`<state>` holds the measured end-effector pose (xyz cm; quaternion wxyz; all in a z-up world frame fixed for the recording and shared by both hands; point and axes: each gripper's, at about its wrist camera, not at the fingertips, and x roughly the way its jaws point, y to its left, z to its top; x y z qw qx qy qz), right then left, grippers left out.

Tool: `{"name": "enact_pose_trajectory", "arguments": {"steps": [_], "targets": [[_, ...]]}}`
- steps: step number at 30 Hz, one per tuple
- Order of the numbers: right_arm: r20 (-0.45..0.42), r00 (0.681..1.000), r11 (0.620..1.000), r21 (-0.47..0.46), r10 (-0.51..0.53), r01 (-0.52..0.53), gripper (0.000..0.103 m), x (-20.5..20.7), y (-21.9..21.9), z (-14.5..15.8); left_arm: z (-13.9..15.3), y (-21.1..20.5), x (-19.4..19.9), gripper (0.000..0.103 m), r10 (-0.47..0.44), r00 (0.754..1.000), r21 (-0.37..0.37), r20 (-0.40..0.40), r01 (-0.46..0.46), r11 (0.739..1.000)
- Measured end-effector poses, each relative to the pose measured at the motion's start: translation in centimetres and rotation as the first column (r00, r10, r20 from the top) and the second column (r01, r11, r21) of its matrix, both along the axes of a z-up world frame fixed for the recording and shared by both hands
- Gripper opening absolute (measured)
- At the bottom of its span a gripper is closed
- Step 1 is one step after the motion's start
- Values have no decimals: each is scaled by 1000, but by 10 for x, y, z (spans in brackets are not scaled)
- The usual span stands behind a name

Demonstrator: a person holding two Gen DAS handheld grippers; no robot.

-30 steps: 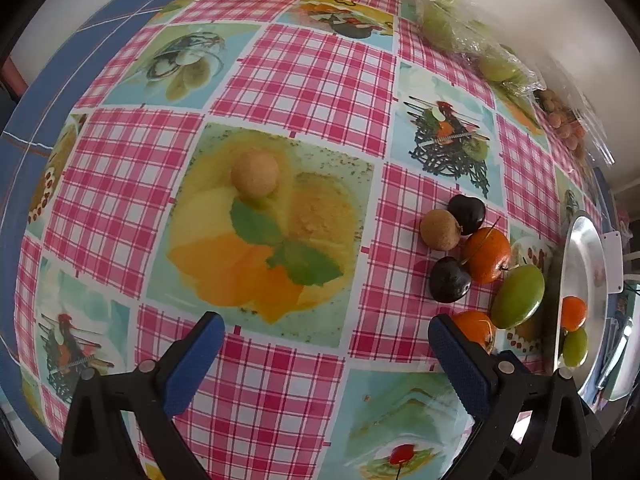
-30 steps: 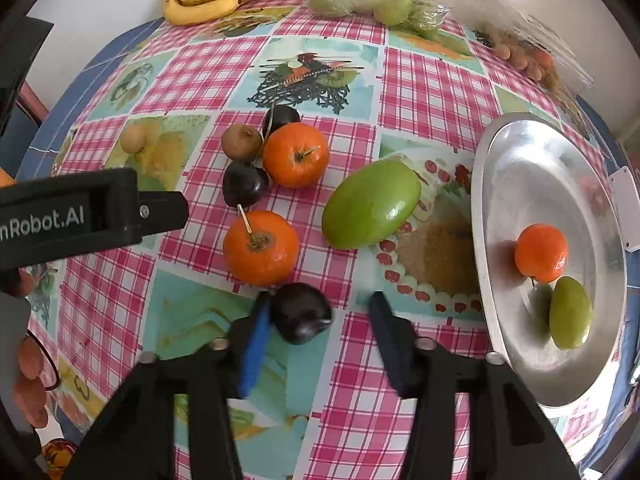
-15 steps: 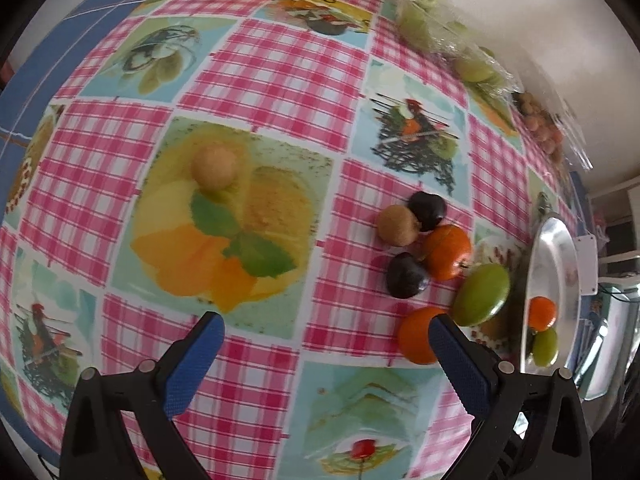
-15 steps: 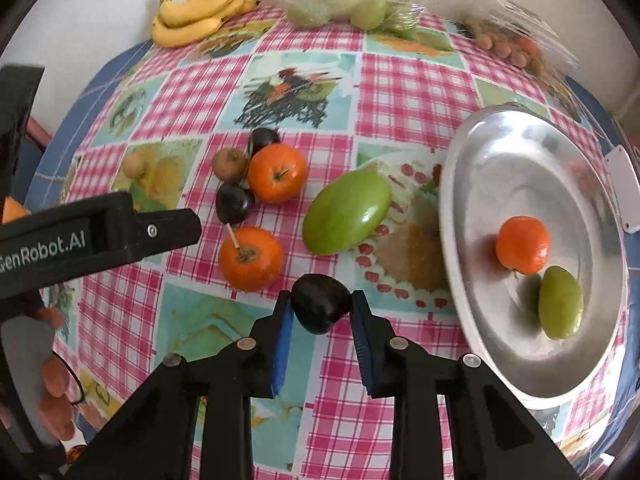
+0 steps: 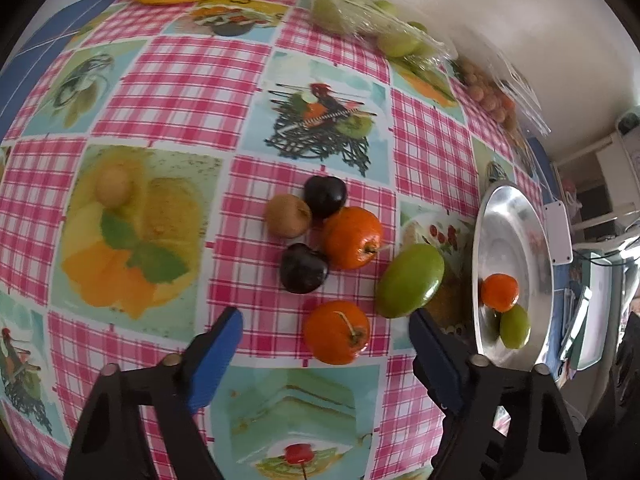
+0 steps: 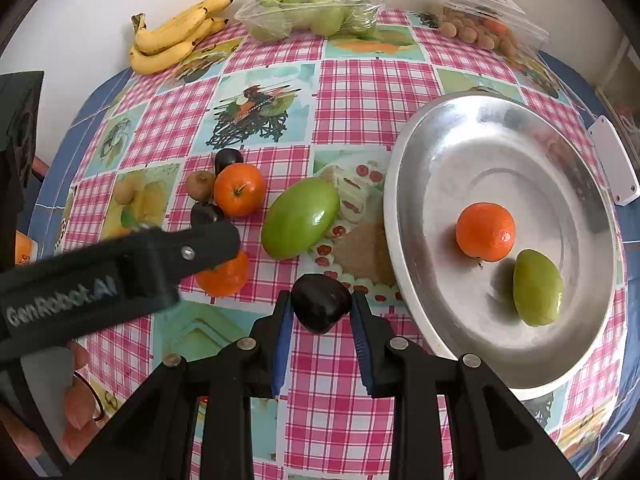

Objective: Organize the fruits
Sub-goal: 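Hold the plum in the right gripper while the left gripper grasps a stemmed tangerine, then carry the plum with the right gripper while the left gripper carries the tangerine to the bowl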

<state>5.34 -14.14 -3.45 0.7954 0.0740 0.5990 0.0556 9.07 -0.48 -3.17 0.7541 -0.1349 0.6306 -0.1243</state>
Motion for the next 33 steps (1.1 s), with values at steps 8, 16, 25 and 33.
{"name": "enact_pose_trajectory", "arguments": {"steps": [8, 16, 25, 33], "targets": [[8, 1000, 1000, 4, 5, -5, 30, -2, -2, 4, -11, -5, -2, 56, -2, 1000, -24, -30, 1, 1000], [12, 1000, 1000, 9, 4, -4, 30, -2, -3, 5, -13, 1, -5, 40, 19, 999, -49, -46, -21, 999], [30, 1000, 1000, 30, -3, 2, 30, -5, -4, 11, 9, 21, -10, 40, 62, 998, -55, 8, -62, 997], [76, 996, 998, 63, -36, 32, 30, -7, -12, 28, 31, 37, -12, 40, 101, 992, -41, 81, -98, 994]]}}
